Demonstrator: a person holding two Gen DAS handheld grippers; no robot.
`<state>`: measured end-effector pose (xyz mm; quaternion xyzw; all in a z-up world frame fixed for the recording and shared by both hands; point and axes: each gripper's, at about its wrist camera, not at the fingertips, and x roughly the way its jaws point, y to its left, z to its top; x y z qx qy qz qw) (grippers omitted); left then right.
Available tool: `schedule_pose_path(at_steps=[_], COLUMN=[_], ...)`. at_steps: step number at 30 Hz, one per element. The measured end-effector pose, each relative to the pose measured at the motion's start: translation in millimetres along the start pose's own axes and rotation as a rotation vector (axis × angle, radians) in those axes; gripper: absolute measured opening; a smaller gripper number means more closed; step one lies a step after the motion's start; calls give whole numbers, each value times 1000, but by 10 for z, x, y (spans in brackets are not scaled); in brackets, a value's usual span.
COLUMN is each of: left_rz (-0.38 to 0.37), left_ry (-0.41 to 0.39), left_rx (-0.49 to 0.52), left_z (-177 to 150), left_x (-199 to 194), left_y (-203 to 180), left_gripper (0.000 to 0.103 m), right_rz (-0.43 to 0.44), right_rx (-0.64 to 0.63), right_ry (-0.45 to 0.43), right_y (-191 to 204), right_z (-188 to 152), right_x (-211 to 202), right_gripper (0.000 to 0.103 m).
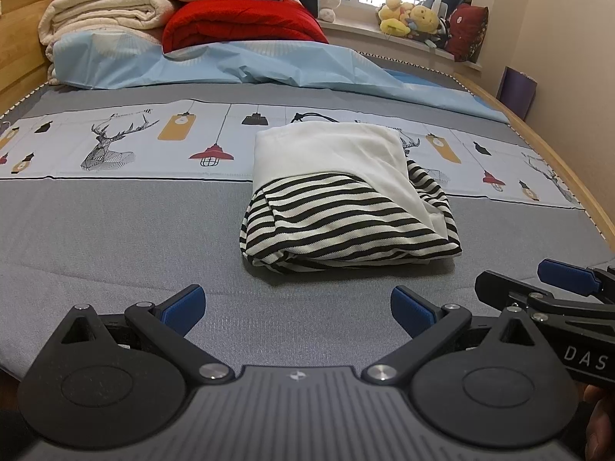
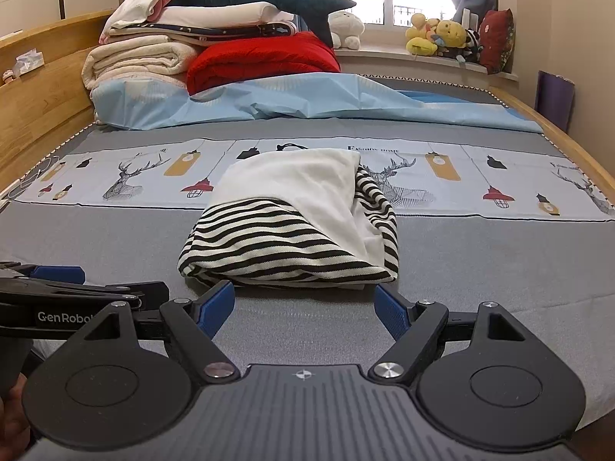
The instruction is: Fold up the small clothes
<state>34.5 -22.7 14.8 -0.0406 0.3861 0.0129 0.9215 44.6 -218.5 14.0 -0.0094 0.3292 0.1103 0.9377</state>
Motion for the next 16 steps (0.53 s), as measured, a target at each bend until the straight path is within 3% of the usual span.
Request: schedule_pose_path(at_steps=[16], left_rz=[-1], left_ry=[1], left_rx=[1], left_z=[5], left_x=[1], left_y=[8], left_gripper=[102], right_rz=[1], right_rx=[-1], right_ry=[0], right_y=[-19], right_z=[17], right_x=[0], right_gripper=[81])
